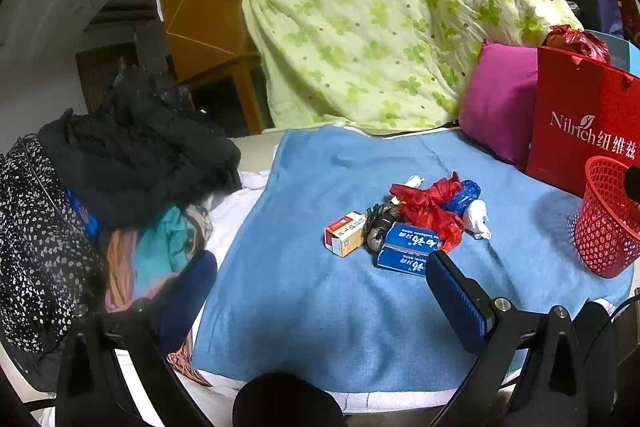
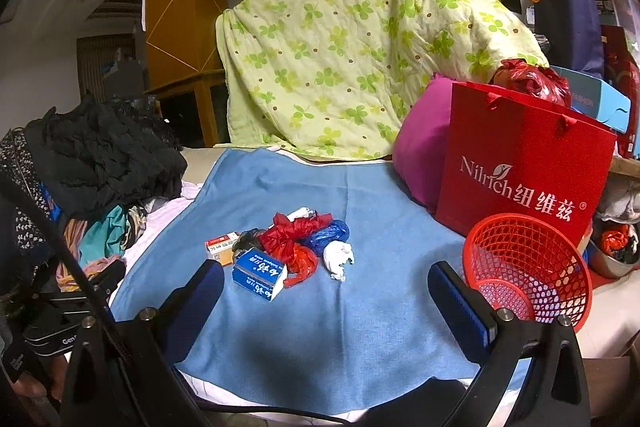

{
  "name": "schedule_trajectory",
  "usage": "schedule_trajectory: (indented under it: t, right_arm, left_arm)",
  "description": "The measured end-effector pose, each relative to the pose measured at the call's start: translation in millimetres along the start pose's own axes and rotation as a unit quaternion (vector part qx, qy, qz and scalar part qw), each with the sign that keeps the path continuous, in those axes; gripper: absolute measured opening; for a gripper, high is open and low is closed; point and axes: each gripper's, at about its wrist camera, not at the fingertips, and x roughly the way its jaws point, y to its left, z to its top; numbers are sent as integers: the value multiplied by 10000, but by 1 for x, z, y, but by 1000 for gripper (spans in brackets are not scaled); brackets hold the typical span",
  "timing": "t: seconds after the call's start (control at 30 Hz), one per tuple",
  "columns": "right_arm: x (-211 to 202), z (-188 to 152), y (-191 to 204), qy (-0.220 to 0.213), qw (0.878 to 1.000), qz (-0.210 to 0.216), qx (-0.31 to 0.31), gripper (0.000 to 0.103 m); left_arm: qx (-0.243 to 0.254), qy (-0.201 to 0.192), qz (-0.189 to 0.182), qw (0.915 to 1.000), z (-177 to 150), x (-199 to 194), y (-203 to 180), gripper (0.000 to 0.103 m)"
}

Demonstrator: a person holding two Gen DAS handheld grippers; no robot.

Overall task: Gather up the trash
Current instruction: 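Move both tools toward the pile of trash on the blue towel, then grasp the white tissue ball with the right tool while the left tool grasps the blue toothpaste box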

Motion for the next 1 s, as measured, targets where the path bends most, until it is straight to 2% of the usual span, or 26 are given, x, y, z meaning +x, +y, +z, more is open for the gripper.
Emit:
schedule_trajectory:
  t: [0.13,0.17,0.47,0.63,0.73,0.83,0.9,0.93,1.0]
  right_arm:
    - [1,-1,0,-96,9996,122,242,103]
    - [0,2,0,-266,9979,269,519,103]
    - [5,0,6,-82,9998,75,148,103]
    - [20,0,1,84,9998,109,123,103]
    - [43,-3,-6,224,9994,199,200,103]
    - [80,-8,-15,603,9968,380,362,103]
    - [106,-12,-19,753,9955,451,370,103]
    - [119,-13,-20,689,9961,466,283,103]
    - [148,-18,-24,941,9936,502,375,103]
  left_arm:
    - [39,-77,48,10000,-2,2,-1,103]
    - [43,-63,42,10000,-3,3,-1,103]
    - [37,52,11,10000,-7,11,-2,103]
    - [-4,236,-86,9997,-12,27,0,103]
    - [-91,434,-148,9989,-19,47,5,103]
    - [-212,670,-235,9972,-27,69,9,103]
    - [-310,879,-423,9947,-33,90,12,103]
    - [-359,998,-528,9930,-36,101,12,103]
    - [-406,1214,-680,9894,-40,122,12,103]
